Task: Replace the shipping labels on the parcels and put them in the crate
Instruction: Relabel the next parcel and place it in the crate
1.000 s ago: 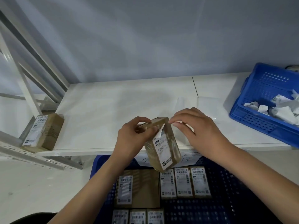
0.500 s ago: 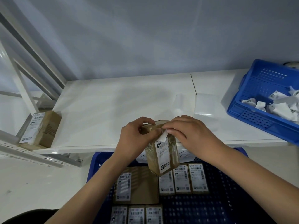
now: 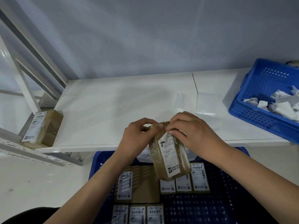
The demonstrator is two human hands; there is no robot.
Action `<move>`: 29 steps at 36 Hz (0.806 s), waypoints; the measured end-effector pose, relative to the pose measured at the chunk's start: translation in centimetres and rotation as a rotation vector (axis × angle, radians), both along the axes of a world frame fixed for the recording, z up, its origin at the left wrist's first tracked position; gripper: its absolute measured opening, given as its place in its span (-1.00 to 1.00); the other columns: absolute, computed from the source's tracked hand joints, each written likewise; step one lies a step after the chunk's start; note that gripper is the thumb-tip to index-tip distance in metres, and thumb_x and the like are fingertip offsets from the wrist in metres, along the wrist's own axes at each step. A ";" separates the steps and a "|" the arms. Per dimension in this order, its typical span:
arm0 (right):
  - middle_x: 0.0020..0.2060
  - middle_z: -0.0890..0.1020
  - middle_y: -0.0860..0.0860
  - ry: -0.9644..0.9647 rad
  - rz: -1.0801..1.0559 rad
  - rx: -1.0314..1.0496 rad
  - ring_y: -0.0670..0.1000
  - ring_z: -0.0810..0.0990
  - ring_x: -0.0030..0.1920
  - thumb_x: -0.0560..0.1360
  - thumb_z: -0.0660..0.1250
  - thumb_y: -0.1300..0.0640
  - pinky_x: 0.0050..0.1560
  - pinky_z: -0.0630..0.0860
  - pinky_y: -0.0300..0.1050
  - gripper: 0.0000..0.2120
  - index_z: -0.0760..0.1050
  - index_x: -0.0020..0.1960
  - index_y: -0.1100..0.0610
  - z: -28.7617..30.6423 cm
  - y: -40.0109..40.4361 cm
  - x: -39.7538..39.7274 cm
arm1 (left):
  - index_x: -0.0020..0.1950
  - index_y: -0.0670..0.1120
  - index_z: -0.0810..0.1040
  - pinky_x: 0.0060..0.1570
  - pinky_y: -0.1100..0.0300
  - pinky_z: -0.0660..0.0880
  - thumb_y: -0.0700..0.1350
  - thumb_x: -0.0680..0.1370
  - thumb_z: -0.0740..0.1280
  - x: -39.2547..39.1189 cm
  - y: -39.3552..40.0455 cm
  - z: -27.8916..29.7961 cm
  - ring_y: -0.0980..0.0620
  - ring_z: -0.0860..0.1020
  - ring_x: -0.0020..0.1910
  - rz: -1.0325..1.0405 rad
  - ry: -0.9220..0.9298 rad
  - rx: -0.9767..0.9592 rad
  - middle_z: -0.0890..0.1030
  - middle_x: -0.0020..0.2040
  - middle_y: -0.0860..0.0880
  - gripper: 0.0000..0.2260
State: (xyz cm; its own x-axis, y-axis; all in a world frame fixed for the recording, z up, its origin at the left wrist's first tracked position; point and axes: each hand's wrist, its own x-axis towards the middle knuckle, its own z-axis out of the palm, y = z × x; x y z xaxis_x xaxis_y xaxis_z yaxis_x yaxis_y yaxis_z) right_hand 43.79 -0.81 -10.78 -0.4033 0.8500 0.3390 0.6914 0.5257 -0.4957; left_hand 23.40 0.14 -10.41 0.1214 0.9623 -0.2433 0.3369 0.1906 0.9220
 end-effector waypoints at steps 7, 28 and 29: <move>-0.07 0.56 -0.12 -0.028 0.024 -0.028 -0.03 0.48 -0.02 0.55 0.39 0.24 -0.07 0.52 -0.01 -0.93 0.56 -0.07 0.10 0.3 -0.2 -0.1 | 0.00 0.05 0.68 0.00 -0.06 0.68 0.11 0.51 0.49 0.3 -0.2 0.5 -0.02 0.72 -0.14 -0.023 -0.026 -0.054 0.74 -0.19 -0.05 -0.82; -0.13 0.56 -0.11 -0.156 0.031 0.024 -0.02 0.47 -0.12 0.57 0.35 0.27 -0.05 0.30 -0.12 -0.89 0.52 -0.07 0.08 1.6 -0.7 -0.7 | -0.05 -0.06 0.68 -0.13 -0.11 0.70 0.06 0.49 0.51 -0.7 0.9 -0.3 -0.08 0.71 -0.22 0.177 -0.025 -0.060 0.73 -0.24 -0.09 -0.80; -0.12 0.56 -0.10 -0.151 0.027 0.021 -0.01 0.48 -0.12 0.57 0.34 0.27 -0.04 0.30 -0.12 -0.90 0.53 -0.06 0.08 1.6 -0.8 -0.7 | -0.05 -0.07 0.68 -0.12 -0.10 0.70 0.05 0.49 0.52 -0.8 1.0 -0.3 -0.07 0.71 -0.23 0.187 -0.032 -0.056 0.73 -0.25 -0.09 -0.79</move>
